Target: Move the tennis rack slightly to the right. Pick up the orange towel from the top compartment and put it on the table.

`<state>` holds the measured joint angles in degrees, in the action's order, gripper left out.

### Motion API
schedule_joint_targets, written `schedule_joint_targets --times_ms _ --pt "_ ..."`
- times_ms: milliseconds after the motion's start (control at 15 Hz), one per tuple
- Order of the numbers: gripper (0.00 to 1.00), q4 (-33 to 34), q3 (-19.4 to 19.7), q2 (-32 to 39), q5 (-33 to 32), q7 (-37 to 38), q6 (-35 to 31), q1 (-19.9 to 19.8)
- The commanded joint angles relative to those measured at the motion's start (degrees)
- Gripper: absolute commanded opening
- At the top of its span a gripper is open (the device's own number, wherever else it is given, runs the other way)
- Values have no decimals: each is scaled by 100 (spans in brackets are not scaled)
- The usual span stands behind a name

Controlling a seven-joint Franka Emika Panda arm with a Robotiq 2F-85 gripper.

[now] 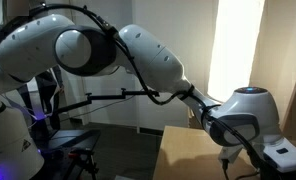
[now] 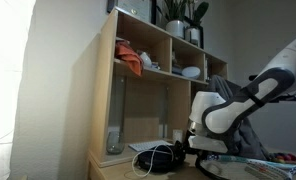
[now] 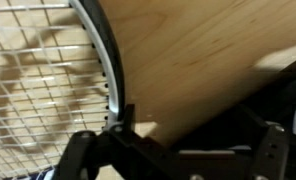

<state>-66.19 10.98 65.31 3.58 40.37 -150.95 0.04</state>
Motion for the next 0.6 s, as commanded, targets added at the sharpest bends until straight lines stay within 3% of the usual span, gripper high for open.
schedule_joint_targets --times_ms 0,533 --pt "100 -21 19 26 78 -75 -81 5" --pt "100 -678 -29 -160 164 -301 -1125 -32"
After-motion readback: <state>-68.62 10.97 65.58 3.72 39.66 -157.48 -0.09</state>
